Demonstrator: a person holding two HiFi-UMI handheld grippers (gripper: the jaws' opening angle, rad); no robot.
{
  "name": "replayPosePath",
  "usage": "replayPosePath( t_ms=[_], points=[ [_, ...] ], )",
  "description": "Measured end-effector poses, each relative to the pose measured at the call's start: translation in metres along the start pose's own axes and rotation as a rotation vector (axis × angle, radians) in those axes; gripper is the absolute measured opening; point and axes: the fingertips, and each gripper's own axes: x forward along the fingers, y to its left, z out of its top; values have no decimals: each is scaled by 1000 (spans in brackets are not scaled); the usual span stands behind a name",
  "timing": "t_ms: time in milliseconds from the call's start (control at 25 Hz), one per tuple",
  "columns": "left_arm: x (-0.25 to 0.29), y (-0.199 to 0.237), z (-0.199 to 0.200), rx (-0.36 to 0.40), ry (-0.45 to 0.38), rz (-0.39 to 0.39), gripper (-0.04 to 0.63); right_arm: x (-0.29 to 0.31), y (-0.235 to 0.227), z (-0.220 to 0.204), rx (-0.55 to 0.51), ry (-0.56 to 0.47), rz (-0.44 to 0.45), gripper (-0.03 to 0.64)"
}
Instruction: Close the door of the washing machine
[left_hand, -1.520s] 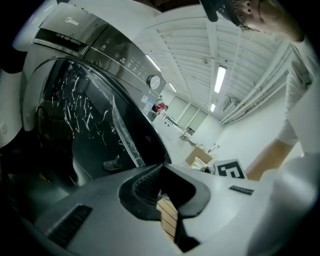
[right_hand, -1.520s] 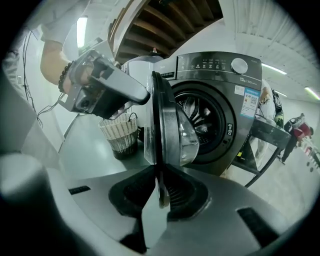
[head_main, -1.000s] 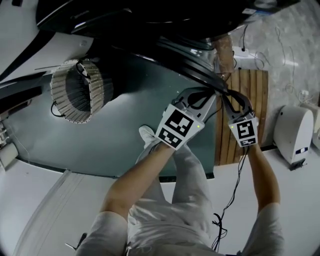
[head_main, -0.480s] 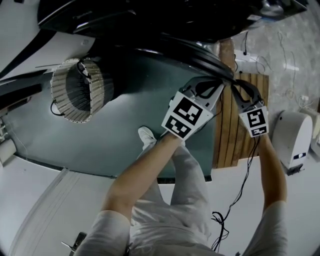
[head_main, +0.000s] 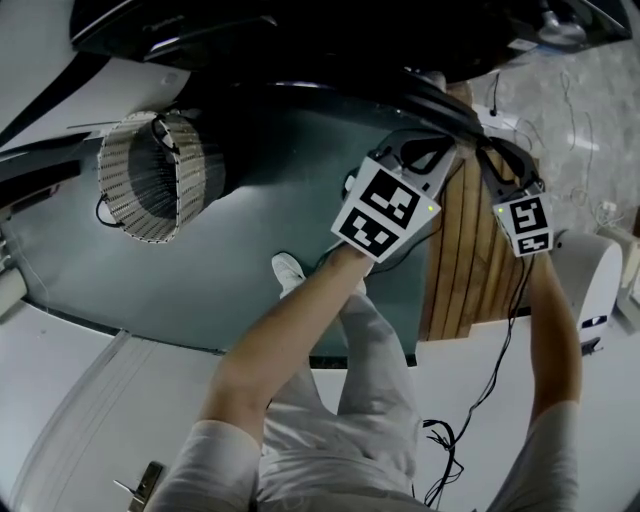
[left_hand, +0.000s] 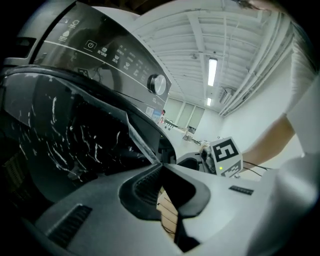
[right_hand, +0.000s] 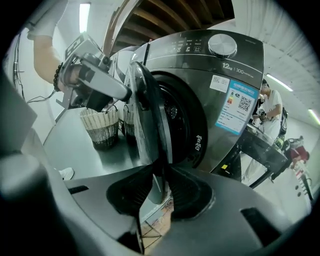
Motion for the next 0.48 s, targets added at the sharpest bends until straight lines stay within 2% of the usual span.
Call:
replayPosePath(
  t_ms=[240,480],
  points=[
    [4,9,13,16,-15,2,3,11,-26,8,2,-11,-51,114],
    [-2,15,8,4,-16,11,3,24,-50,17,12,-27,-118,114]
  ],
)
